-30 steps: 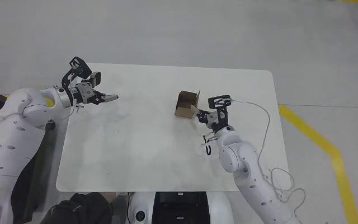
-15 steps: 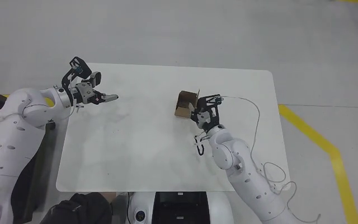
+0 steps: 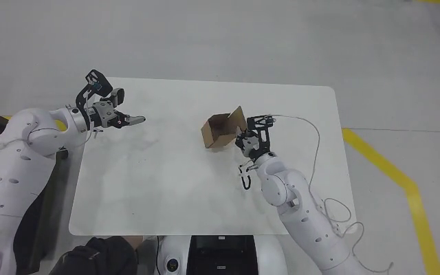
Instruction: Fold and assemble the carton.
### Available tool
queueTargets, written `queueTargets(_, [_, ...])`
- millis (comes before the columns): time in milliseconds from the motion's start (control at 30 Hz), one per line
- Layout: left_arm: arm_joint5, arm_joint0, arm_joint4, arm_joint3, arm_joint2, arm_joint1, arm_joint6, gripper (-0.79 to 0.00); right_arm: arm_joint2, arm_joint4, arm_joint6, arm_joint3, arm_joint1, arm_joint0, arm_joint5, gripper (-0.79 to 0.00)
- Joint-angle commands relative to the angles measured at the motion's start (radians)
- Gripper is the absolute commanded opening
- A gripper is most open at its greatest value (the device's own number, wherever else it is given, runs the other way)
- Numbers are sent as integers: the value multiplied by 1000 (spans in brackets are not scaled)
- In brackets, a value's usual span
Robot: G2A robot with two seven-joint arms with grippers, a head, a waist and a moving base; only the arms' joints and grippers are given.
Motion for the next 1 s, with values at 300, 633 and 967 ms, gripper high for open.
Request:
queueTargets(300, [0, 0, 0, 0, 0, 0, 0, 0, 74, 278, -28, -135, 18, -120, -315, -785])
queueTargets(633, [0, 0, 0, 0, 0, 0, 0, 0, 151, 481, -110, -169, 32, -221, -481, -785])
queueTargets(967, [0, 0, 0, 0, 0, 0, 0, 0, 153, 635, -55, -130, 33, -206, -518, -785])
